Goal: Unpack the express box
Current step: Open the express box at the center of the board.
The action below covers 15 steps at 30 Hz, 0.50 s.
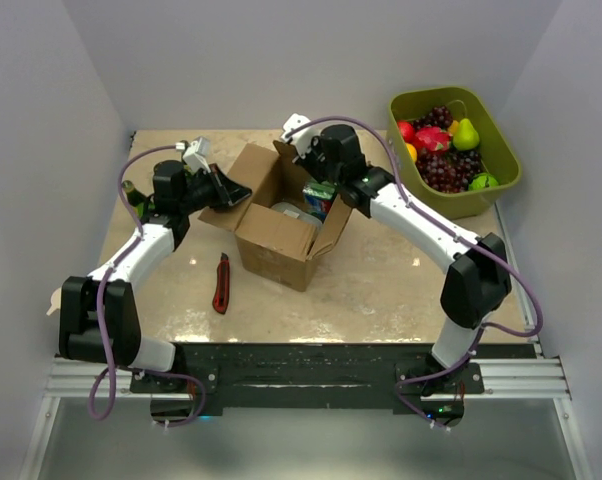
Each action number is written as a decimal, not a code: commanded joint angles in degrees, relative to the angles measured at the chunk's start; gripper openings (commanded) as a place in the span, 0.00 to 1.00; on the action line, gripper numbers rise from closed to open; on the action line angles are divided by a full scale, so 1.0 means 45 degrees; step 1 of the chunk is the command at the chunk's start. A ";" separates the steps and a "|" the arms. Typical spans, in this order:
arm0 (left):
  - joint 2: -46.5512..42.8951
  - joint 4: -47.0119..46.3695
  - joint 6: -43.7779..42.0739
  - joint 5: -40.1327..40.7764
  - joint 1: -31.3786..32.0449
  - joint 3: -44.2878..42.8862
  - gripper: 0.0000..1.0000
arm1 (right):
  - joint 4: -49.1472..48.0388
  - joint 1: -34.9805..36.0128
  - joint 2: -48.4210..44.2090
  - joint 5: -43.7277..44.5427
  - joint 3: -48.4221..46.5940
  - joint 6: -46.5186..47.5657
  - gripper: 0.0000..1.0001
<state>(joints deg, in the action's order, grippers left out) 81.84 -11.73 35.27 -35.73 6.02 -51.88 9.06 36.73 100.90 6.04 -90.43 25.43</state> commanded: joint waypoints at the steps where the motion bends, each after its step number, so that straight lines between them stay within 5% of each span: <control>1: 0.0074 0.0614 -0.0571 -0.0030 0.0126 0.0063 0.00 | -0.0626 -0.0018 0.0114 0.0101 -0.0647 0.0712 0.01; 12: 0.0094 0.1160 -0.1430 0.0223 0.0615 0.0278 0.00 | -0.0354 -0.2086 0.1580 -0.0853 -0.1739 -0.1353 0.10; 15: 0.0327 0.1414 -0.1800 0.0205 0.0615 0.0201 0.00 | 0.0076 -0.2574 0.1950 -0.1768 -0.2013 -0.2387 0.33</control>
<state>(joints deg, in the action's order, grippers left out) 81.84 -11.49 31.77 -35.59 8.64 -51.90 8.56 29.78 108.84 0.01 -95.88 20.29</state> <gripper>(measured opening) 0.012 0.192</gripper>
